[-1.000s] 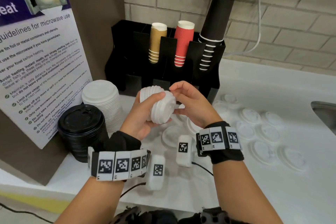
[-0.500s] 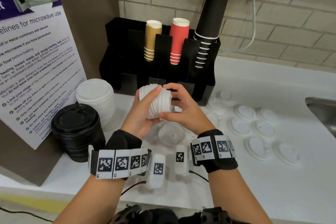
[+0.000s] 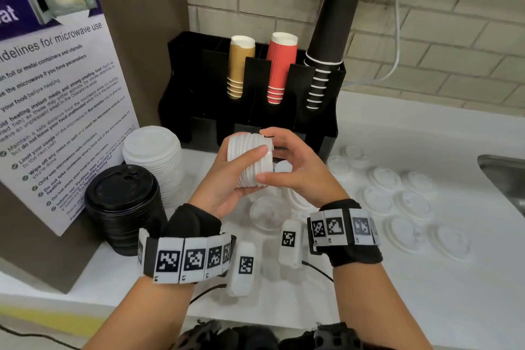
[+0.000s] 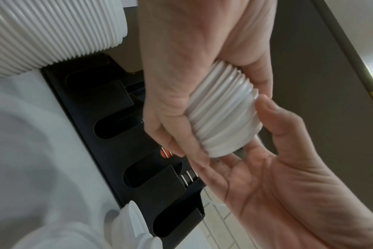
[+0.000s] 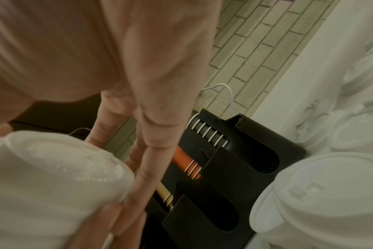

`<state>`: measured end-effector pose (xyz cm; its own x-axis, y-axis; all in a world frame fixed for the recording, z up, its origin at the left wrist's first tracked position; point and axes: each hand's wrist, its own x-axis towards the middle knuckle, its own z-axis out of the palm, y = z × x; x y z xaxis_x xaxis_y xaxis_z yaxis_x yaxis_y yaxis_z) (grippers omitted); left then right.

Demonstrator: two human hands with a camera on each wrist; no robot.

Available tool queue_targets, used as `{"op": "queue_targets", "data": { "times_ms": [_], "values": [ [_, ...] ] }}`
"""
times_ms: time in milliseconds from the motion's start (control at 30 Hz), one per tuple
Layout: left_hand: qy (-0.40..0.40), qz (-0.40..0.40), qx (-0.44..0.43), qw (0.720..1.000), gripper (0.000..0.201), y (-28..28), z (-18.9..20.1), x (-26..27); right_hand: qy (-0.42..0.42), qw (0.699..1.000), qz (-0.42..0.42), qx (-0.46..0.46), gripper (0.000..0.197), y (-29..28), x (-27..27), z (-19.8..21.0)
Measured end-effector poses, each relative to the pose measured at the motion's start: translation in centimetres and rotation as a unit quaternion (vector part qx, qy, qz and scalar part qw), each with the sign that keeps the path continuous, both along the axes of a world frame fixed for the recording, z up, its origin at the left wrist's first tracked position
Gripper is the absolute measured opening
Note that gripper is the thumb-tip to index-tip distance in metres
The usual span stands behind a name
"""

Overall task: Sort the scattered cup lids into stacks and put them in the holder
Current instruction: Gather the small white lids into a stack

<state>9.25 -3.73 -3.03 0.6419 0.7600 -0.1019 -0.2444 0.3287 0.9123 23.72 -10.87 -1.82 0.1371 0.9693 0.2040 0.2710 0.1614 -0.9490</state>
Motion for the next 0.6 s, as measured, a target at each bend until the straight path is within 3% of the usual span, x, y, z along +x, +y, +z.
{"op": "queue_targets", "data": {
  "times_ms": [333, 600],
  "values": [
    [-0.018, 0.013, 0.006, 1.000, 0.072, -0.5, 0.1, 0.1, -0.017, 1.000, -0.013, 0.006, 0.065, 0.1, -0.3, 0.4],
    [-0.015, -0.083, -0.003, 0.996, 0.062, 0.4, -0.3, -1.1, -0.017, 1.000, 0.005, -0.008, 0.068, -0.6, -0.2, 0.5]
  ]
}}
